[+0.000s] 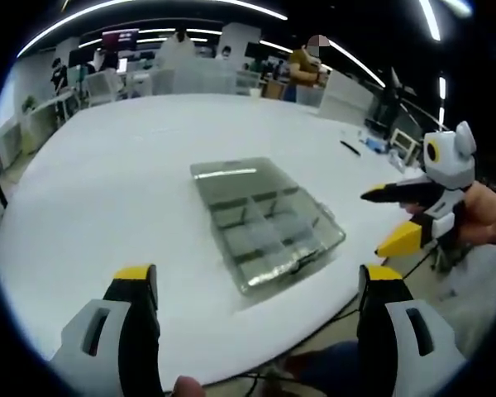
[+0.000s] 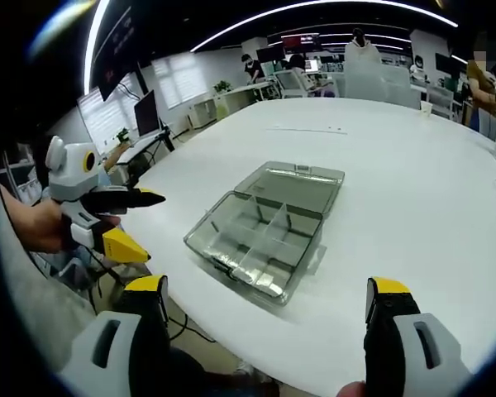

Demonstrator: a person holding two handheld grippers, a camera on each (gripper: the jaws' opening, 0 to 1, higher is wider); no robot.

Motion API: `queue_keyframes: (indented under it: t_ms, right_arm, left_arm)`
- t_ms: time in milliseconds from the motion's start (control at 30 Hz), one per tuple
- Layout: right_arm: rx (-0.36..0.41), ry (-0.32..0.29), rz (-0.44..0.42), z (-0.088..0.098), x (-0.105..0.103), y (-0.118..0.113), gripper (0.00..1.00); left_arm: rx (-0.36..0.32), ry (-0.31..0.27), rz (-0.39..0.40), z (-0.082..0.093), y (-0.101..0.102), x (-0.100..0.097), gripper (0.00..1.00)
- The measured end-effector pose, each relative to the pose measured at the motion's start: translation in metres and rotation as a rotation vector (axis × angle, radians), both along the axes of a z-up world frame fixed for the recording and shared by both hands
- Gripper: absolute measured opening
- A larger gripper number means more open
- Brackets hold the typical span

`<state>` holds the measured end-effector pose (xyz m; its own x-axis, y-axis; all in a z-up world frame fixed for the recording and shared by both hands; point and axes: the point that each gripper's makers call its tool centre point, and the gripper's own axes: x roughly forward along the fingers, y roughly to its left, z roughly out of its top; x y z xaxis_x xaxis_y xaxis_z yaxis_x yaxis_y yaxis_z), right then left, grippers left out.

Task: Insert the divider into the dual guide fixture by aligning both edges with the guide slots and pushing it downward to the bottom, including one-sided entry, uneven engagement, binding, and posture correction.

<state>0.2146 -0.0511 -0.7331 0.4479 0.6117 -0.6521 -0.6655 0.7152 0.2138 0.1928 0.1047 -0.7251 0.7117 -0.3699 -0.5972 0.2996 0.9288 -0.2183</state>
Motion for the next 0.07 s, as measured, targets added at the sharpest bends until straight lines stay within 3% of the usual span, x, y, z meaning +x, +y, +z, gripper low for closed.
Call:
queue_keyframes:
  t_ms: [67]
  right_arm:
    - [0.003,0.000,-0.002,0.0002,-0.0001,-0.0002,0.98]
  left_arm:
    - [0.001,0.000,-0.001,0.0002,-0.0005,-0.0002,0.99]
